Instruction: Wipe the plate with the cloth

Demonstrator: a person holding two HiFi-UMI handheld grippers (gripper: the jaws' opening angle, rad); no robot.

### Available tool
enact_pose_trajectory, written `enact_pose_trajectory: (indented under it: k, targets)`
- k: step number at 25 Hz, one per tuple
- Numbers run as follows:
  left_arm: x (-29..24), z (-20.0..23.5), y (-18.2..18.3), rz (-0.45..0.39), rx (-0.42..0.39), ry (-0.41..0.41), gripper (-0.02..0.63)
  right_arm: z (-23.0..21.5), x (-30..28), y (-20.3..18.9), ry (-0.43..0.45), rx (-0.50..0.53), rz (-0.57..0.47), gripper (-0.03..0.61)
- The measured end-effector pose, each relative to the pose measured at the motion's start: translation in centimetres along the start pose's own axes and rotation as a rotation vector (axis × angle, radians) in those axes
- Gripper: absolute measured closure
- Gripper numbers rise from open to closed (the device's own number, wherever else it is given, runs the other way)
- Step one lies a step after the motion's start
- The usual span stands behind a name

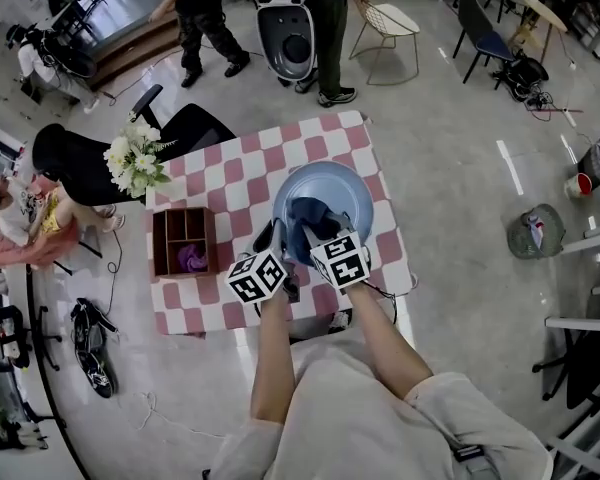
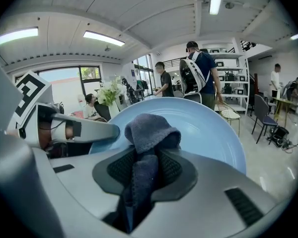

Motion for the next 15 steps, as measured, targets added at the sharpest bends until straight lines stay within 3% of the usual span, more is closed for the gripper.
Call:
enact_pose_trajectory:
  k: [15]
  targets:
    - [0.4, -2.0, -3.3, 0.110, -0.084, -0.056, 0.584, -0.2, 0.3, -0.1, 0.009, -0.027, -0.031, 0.476]
Point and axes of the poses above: the fingertips, and each gripper's own axes: x backward along the fingers, z to its left, y out of its top, the point moved 4 cm from there along x, backward along the fingers, and after that the axes turned 5 degrees about -y, right-handed, at the moved point
